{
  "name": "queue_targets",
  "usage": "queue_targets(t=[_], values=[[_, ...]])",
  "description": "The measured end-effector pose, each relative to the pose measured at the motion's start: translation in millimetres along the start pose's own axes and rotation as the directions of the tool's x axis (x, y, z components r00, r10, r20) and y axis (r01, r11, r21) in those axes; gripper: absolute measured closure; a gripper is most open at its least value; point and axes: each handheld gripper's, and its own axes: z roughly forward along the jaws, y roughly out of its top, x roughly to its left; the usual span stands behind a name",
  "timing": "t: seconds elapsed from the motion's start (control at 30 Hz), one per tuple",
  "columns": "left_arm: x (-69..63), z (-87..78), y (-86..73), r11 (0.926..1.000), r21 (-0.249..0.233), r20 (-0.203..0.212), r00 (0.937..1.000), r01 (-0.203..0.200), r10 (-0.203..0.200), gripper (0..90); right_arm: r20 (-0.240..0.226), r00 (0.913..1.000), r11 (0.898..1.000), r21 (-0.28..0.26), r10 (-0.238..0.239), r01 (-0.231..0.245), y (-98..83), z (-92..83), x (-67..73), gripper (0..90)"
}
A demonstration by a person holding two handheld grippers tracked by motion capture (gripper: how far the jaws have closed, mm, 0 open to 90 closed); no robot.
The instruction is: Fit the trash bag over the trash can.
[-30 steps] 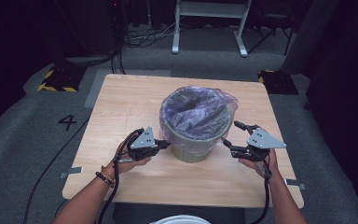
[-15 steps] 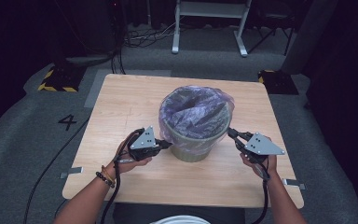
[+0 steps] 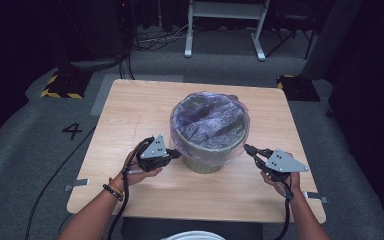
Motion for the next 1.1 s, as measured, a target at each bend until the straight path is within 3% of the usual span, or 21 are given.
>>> queue_targets(t=[0.17,0.37,0.5,0.63,0.73,0.8,0.9,0.97,1.03,1.1], values=[[-0.6,3.9,-3.6,0.9997,0.026,0.000,1.0000,-0.001,0.001,89.9,-0.031,0.9994,0.999,0.028,-0.014,0.015,-4.1,-0.6,5.6,90.0],[1.2,13.5,-12.3,0.9959,0.090,-0.001,0.9999,-0.010,0.010,90.0,-0.056,0.9984,0.992,0.123,-0.007,0.014,-22.5,8.9,6.2,90.0],[6.4,19.4,-20.7,0.9919,0.126,-0.008,0.9998,0.017,-0.016,90.0,-0.087,0.9949,0.985,0.167,0.050,-0.034,-35.5,16.8,3.9,90.0],[10.5,21.6,-26.8,0.9893,0.137,-0.021,0.9987,0.049,-0.047,87.9,-0.090,0.9905,0.976,0.203,0.104,-0.084,-45.9,25.7,-1.4,90.0],[11.1,16.3,-29.4,0.9904,0.125,-0.037,0.9979,0.058,-0.054,74.4,-0.081,0.9843,0.968,0.211,0.157,-0.137,-51.5,28.9,-7.5,90.0],[11.3,10.7,-29.3,0.9898,0.114,-0.073,0.9942,0.086,-0.078,58.3,-0.062,0.9806,0.963,0.209,0.186,-0.169,-53.6,28.8,-11.3,90.0],[12.7,-1.5,-30.3,0.9902,0.075,-0.073,0.9910,0.118,-0.113,43.1,-0.055,0.9747,0.959,0.199,0.217,-0.202,-55.1,25.5,-17.5,90.0],[12.2,-10.8,-30.9,0.9894,0.066,-0.064,0.9901,0.130,-0.125,31.0,-0.051,0.9717,0.957,0.192,0.231,-0.217,-53.8,21.7,-19.9,86.2],[10.9,-19.2,-31.7,0.9891,0.048,-0.060,0.9888,0.139,-0.136,26.9,-0.032,0.9705,0.955,0.186,0.239,-0.229,-52.8,18.5,-23.6,74.8],[10.3,-30.8,-31.8,0.9884,0.020,-0.061,0.9869,0.151,-0.149,22.1,-0.031,0.9631,0.951,0.171,0.267,-0.258,-53.1,14.7,-28.0,68.8]])
